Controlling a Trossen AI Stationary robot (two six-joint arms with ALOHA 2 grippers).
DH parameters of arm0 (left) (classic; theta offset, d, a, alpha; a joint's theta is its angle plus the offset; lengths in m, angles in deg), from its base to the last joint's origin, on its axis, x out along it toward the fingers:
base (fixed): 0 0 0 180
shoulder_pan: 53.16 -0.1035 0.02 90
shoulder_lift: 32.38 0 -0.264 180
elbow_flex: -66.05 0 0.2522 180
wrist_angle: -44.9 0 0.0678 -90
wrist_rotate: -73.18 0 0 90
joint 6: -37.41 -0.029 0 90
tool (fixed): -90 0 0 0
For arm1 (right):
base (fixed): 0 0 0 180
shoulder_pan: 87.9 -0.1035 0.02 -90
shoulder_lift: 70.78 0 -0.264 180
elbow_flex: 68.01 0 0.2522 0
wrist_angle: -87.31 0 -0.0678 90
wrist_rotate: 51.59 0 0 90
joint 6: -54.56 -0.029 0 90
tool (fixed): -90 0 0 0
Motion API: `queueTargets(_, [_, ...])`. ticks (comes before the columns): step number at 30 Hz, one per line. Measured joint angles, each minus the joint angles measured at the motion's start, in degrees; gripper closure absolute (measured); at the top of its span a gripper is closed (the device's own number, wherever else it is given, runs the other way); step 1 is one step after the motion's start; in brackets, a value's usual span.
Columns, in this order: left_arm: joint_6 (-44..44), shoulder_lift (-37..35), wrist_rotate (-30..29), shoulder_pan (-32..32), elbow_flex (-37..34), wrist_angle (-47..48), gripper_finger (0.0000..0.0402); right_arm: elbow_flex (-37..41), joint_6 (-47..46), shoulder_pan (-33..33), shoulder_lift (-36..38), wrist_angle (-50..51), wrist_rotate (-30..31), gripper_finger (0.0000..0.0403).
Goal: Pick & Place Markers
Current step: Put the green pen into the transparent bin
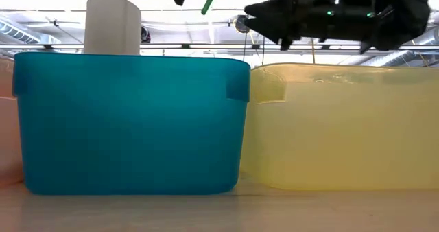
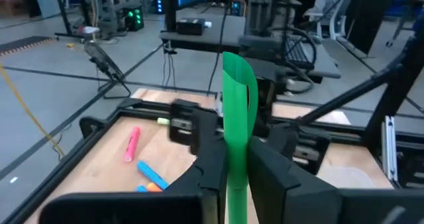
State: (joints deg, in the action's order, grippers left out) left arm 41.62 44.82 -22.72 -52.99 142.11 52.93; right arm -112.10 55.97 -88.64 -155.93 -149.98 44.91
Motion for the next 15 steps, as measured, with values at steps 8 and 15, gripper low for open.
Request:
queueTargets(8, [0.0, 0.0, 0.1, 0.3, 0.0, 0.0, 0.0365, -12.0, -3.0, 2.2, -7.0, 3.7, -10.3, 0.0168])
queueTargets(15, [0.0, 0.0, 1.0, 0.5, 0.0, 0.3, 0.0358, -18.2, -0.8, 2.2, -9.5, 5.1, -11.8, 0.0185])
